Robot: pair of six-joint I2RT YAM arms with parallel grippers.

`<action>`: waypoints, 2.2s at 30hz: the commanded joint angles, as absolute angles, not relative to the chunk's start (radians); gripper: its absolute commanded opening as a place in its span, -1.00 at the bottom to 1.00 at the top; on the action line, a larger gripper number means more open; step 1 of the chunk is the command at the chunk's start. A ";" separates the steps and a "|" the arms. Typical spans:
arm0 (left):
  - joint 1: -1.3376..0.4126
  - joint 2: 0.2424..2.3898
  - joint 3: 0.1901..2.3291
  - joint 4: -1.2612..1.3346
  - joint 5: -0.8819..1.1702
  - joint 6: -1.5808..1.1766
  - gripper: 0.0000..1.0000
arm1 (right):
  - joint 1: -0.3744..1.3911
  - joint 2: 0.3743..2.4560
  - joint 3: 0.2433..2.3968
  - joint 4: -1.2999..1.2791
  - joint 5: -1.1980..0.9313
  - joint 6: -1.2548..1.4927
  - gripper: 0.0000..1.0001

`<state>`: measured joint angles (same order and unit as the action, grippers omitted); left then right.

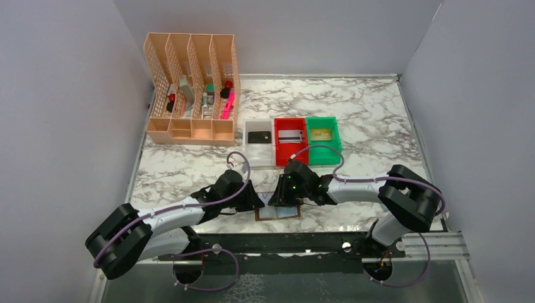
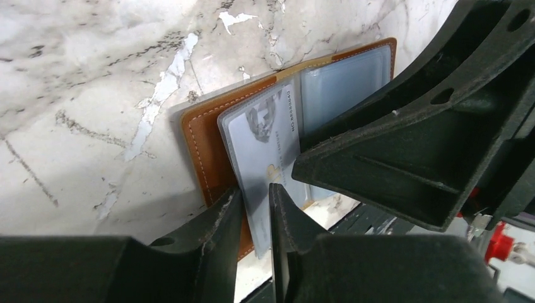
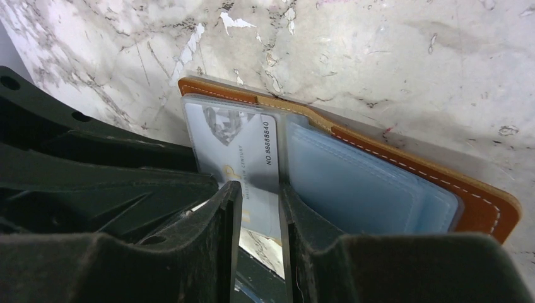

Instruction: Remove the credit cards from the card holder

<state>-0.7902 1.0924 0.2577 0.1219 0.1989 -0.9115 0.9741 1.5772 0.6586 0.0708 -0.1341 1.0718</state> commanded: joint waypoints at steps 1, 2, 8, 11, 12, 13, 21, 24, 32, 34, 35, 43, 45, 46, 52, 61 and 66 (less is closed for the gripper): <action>-0.818 1.147 0.282 0.087 0.223 -0.874 -0.61 | 0.975 1.616 0.612 0.128 -0.165 1.104 -0.32; -0.824 1.152 0.281 0.086 0.218 -0.874 -0.71 | 0.972 1.617 0.602 0.147 -0.177 1.114 -0.32; -0.834 1.115 0.212 0.111 0.160 -0.960 -1.00 | 0.959 1.608 0.587 0.149 -0.182 1.136 -0.27; -0.835 1.069 0.152 0.191 0.155 -1.019 -1.00 | 0.960 1.556 0.629 0.013 -0.091 1.086 -0.26; -0.836 1.054 0.138 0.216 0.153 -1.033 -1.00 | 0.960 1.538 0.635 -0.011 -0.071 1.068 -0.25; -0.836 1.043 0.129 0.227 0.149 -1.039 -0.86 | 0.960 1.525 0.639 -0.026 -0.060 1.046 -0.24; -0.835 0.994 0.234 0.025 0.083 -0.956 -0.23 | 0.959 1.571 0.658 -0.045 -0.089 0.997 -0.25; -0.837 0.989 0.268 -0.038 0.065 -0.941 -0.27 | 0.960 1.582 0.658 -0.031 -0.102 0.999 -0.25; -0.859 1.050 0.311 -0.025 0.099 -0.910 -0.69 | 0.960 1.598 0.631 0.032 -0.148 1.024 -0.26; -0.867 1.079 0.309 0.006 0.119 -0.909 -0.74 | 0.960 1.601 0.629 0.037 -0.155 1.027 -0.26; -0.871 1.092 0.307 0.013 0.122 -0.911 -0.80 | 0.960 1.604 0.628 0.040 -0.160 1.030 -0.26; -0.906 1.141 0.249 0.036 0.084 -0.968 -1.00 | 0.960 1.606 0.617 0.065 -0.185 1.046 -0.25; -0.912 1.148 0.234 0.053 0.081 -0.979 -1.00 | 0.960 1.607 0.605 0.109 -0.217 1.046 -0.25; -0.915 1.153 0.231 0.062 0.080 -0.983 -1.00 | 0.960 1.609 0.596 0.140 -0.238 1.048 -0.26; -0.929 1.186 0.231 0.098 0.075 -0.997 -1.00 | 0.960 1.622 0.574 0.261 -0.319 1.049 -0.55; -0.933 1.172 0.221 0.095 0.042 -1.012 -1.00 | 0.943 1.564 0.542 0.290 -0.314 1.026 -0.98; -0.933 1.167 0.217 0.084 0.024 -1.017 -1.00 | 0.885 1.500 0.473 0.350 -0.349 1.014 -0.98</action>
